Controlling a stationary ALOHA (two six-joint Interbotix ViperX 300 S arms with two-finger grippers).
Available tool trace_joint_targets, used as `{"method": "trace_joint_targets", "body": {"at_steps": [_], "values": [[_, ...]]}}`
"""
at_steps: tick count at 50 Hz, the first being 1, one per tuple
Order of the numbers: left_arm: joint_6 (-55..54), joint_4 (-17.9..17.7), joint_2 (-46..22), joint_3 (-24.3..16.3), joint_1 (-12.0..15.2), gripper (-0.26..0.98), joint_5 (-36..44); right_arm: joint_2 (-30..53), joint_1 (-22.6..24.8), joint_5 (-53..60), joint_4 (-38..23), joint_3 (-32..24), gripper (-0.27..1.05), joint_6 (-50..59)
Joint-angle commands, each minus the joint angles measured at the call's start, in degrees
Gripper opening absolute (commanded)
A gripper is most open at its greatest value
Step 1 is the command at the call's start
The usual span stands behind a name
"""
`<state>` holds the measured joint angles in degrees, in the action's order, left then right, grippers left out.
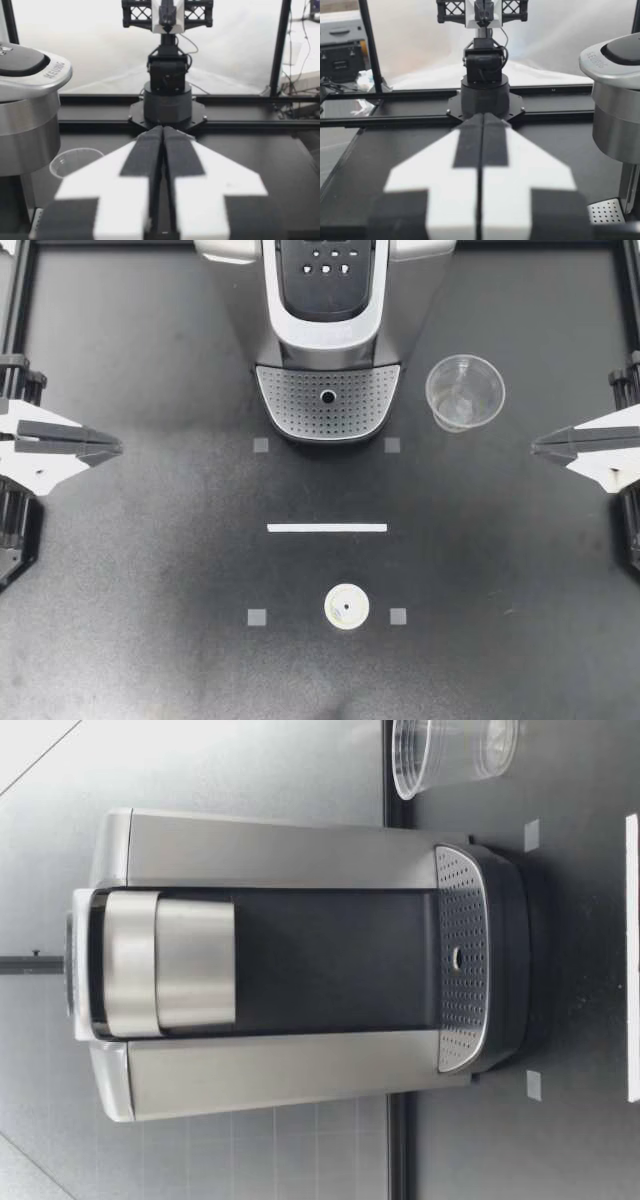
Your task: Place the coffee capsule inside the capsule container, then place the cup onto the center of the cup tray, then push the 'Hot Water' and 'Travel Mug' buttons.
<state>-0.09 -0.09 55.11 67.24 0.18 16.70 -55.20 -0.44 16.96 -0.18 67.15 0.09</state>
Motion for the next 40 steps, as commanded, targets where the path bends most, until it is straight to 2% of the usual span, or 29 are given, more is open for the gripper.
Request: {"method": "trace_joint_targets", "body": {"at_steps": [1,7,15,28,40], "values": [[0.09,0.26,-0.62,-1.49,0.35,0.24,0.70,0.53,0.18,0.44,0.00,-0.97,0.15,0.09],[0.09,0.26,-0.62,-1.93,0.35,0.16,1.05,1.76,0.18,2.11,0.09,-1.23,0.11,0.26],[0.00,0.26,-2.64,-1.76,-0.35,0.15,1.23,5.63,0.18,3.96,0.00,-1.23,0.11,1.32],[-0.88,0.26,-14.77,-2.29,-5.27,0.15,2.90,16.17,3.25,4.39,0.00,-1.32,0.11,3.87],[-3.96,0.26,-30.06,-5.89,-8.35,0.15,5.54,25.22,6.59,4.31,0.00,-1.85,0.11,5.62]]}}
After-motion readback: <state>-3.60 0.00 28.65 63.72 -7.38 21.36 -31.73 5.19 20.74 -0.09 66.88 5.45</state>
